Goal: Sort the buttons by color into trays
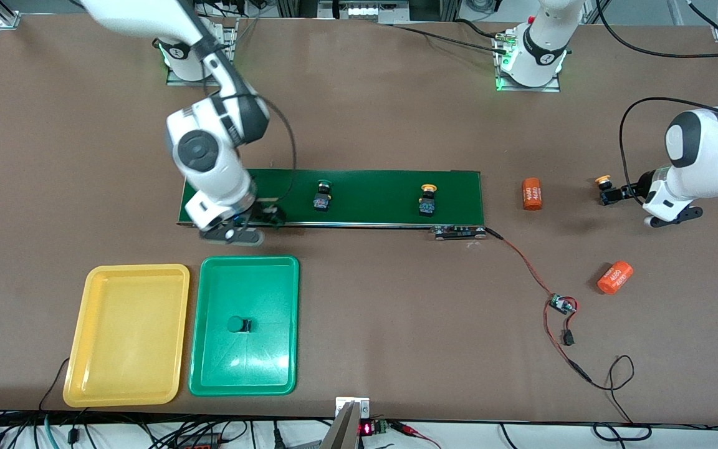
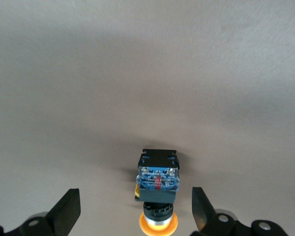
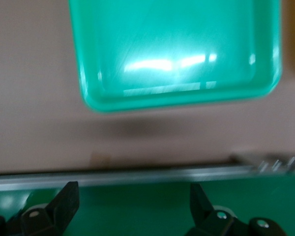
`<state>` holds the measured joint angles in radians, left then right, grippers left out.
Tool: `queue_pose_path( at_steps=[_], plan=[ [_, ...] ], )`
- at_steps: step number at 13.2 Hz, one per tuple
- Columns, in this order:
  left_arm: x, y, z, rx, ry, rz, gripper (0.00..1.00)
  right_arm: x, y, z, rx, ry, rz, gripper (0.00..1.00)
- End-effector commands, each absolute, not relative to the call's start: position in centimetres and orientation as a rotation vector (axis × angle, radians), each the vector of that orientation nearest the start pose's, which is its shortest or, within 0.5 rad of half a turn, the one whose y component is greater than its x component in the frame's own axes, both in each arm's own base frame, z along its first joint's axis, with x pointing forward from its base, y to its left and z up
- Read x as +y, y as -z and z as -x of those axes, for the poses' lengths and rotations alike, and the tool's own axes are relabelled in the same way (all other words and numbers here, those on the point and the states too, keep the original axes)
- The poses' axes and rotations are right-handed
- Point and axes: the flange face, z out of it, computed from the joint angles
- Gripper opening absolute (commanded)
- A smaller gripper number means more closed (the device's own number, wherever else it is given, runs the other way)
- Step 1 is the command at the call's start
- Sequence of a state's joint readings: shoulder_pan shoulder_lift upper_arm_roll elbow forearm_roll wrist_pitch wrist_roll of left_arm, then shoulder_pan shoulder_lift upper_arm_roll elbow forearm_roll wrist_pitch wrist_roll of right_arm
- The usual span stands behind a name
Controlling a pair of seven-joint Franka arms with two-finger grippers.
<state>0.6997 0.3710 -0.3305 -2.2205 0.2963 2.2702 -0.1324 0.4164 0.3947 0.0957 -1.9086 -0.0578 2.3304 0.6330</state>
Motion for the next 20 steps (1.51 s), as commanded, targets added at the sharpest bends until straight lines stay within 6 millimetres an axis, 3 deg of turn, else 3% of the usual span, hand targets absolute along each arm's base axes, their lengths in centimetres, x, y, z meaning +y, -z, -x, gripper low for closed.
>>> queue_pose_path(
  at_steps=[1,4,8,12,13,15,17,18,20],
  plan=[
    [18.8,-19.0,-47.8,-0.39,-0.46,3.038,1.0,32.1,-30.0,-51.8,0.225,0.037,3.121,1.0],
    [18.8,-18.6,-47.6,-0.393,-0.475,3.04,1.0,34.8,-29.9,-49.6,0.284,0.034,3.115,1.0],
    [18.9,-17.7,-47.2,-0.401,-0.503,3.045,1.0,36.8,-28.5,-47.8,0.246,0.014,3.128,1.0],
    [19.0,-16.5,-46.8,-0.409,-0.536,3.055,1.0,37.0,-27.3,-47.8,0.246,0.012,3.126,1.0],
    [19.0,-16.3,-46.7,-0.409,-0.538,3.057,1.0,37.0,-26.8,-47.7,0.242,0.004,3.13,0.94],
    [19.0,-16.0,-46.6,-0.409,-0.55,3.059,0.78,37.1,-25.4,-47.9,0.225,0.01,3.124,0.76],
    [19.0,-16.1,-46.6,-0.411,-0.552,3.056,0.45,37.1,-24.9,-48.0,0.223,0.008,3.124,0.45],
    [18.9,-16.3,-46.7,-0.416,-0.55,3.053,0.33,37.1,-24.8,-48.0,0.223,0.006,3.125,0.36],
    [19.0,-17.3,-47.2,-0.409,-0.519,3.049,0.19,37.0,-24.8,-48.0,0.223,0.006,3.125,0.2]
  ],
)
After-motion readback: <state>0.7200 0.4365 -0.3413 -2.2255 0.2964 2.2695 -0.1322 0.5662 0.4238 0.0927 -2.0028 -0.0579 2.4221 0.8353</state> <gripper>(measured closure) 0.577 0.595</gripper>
